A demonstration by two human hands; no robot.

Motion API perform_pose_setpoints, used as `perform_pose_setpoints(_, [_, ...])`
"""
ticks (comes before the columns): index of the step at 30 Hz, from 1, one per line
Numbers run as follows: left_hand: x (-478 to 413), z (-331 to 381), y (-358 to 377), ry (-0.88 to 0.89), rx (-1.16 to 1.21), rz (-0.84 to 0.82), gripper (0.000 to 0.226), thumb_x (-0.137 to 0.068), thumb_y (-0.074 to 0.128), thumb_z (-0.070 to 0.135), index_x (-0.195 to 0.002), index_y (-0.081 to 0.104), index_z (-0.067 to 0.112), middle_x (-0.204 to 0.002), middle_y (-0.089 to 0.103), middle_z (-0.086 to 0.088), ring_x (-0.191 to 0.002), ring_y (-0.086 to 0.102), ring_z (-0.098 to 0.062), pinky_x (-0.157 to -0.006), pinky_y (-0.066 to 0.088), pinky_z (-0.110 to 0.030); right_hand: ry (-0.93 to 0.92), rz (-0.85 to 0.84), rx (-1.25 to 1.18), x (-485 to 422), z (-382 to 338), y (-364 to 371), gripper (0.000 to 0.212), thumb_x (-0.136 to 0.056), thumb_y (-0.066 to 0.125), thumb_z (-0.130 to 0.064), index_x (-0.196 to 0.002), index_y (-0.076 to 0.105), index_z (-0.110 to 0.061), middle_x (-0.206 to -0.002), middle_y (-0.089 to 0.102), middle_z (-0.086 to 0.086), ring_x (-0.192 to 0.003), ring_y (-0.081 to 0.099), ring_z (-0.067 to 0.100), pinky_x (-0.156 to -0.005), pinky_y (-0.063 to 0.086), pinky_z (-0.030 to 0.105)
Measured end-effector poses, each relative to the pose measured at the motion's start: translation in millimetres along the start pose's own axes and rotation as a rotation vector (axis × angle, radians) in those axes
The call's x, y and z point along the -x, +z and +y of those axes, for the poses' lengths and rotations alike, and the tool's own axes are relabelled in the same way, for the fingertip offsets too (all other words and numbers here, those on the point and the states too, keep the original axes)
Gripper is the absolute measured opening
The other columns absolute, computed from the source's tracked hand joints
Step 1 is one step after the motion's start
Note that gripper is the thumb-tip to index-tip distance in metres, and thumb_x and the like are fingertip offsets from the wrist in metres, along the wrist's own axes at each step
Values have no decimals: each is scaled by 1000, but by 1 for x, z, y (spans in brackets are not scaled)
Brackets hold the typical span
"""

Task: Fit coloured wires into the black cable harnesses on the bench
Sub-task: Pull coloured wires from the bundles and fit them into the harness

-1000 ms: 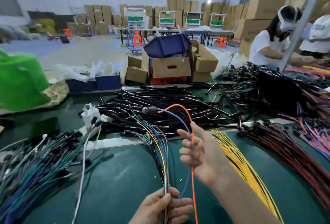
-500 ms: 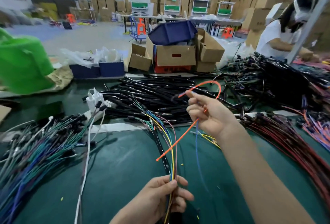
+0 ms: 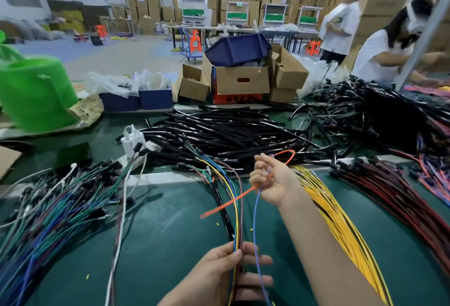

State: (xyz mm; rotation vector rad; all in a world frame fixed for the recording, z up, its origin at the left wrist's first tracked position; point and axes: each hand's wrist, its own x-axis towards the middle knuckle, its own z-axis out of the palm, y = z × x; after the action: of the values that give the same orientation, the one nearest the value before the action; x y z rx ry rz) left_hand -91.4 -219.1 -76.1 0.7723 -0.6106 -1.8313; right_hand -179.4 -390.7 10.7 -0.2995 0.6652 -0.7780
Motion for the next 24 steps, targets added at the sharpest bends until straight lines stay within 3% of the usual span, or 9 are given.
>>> perform_pose_setpoints(3, [-2, -3, -3, 27, 95, 41, 48, -65, 79, 12, -106, 62, -7, -76, 62, -22, -44, 48, -20, -48, 49, -31, -87, 121, 111, -7, 6, -14, 20, -93, 59, -23, -79, 48, -13, -45, 40, -4, -30, 27, 5, -31, 26, 14])
perform_pose_setpoints(6, [-6, -2, -1, 48, 186, 73, 45, -61, 78, 6, -100, 65, -12, -61, 50, -18, -40, 35, -14, -38, 37, -20, -127, 125, 119, -3, 5, -21, 26, -87, 65, -32, -86, 49, -12, -52, 40, -3, -33, 28, 5, -31, 27, 15])
perform_pose_setpoints(8, [-7, -4, -2, 55, 205, 84, 37, -63, 75, 6, -93, 63, -10, -60, 48, -15, -39, 34, -14, -36, 35, -19, -102, 59, 113, 4, 7, -26, 31, -84, 66, -37, -92, 50, -12, -53, 40, -2, -34, 29, 4, -30, 26, 14])
perform_pose_setpoints(12, [-8, -5, -6, 78, 185, 28, 38, -52, 91, 12, -79, 68, -1, -62, 48, -14, -41, 36, -14, -37, 35, -20, 13, -76, 155, 23, 24, -31, 39, -75, 68, -38, -96, 55, -8, -57, 43, 1, -36, 36, 4, -27, 26, 11])
perform_pose_setpoints(15, [-7, -3, -4, 87, 128, -7, 32, -58, 90, 17, -76, 67, 5, -68, 55, -16, -44, 42, -14, -41, 40, -22, 52, -100, 223, 33, 33, -31, 28, -79, 66, -31, -93, 59, -7, -62, 48, 4, -39, 43, 6, -28, 28, 11])
perform_pose_setpoints(17, [-6, -4, -4, 47, 88, 29, 18, -72, 80, 18, -77, 67, 8, -84, 65, -20, -54, 57, -21, -49, 50, -27, 16, -90, 366, 36, 40, -38, 13, -89, 59, -18, -94, 59, -6, -61, 52, 4, -42, 48, 9, -34, 35, 12])
perform_pose_setpoints(20, [-3, -5, -7, -32, 87, 83, 14, -88, 60, 12, -83, 70, 4, -99, 67, -28, -63, 66, -30, -54, 55, -34, -19, -118, 566, 38, 54, -52, 15, -92, 52, -1, -107, 55, -4, -61, 55, 5, -46, 52, 12, -41, 43, 18])
perform_pose_setpoints(22, [-2, -3, -7, -67, 113, 88, 21, -89, 55, 14, -96, 68, -1, -90, 67, -27, -50, 59, -24, -46, 50, -28, -25, -166, 700, 39, 57, -58, 17, -90, 54, 3, -106, 53, -2, -60, 55, 7, -45, 52, 13, -39, 42, 19])
perform_pose_setpoints(24, [-1, 0, -5, -78, 61, 47, 27, -95, 46, 13, -114, 56, -3, -76, 65, -16, -42, 46, -12, -41, 41, -19, -75, -182, 904, 38, 56, -62, 14, -87, 62, 2, -94, 51, -3, -59, 55, 6, -45, 52, 14, -39, 39, 20])
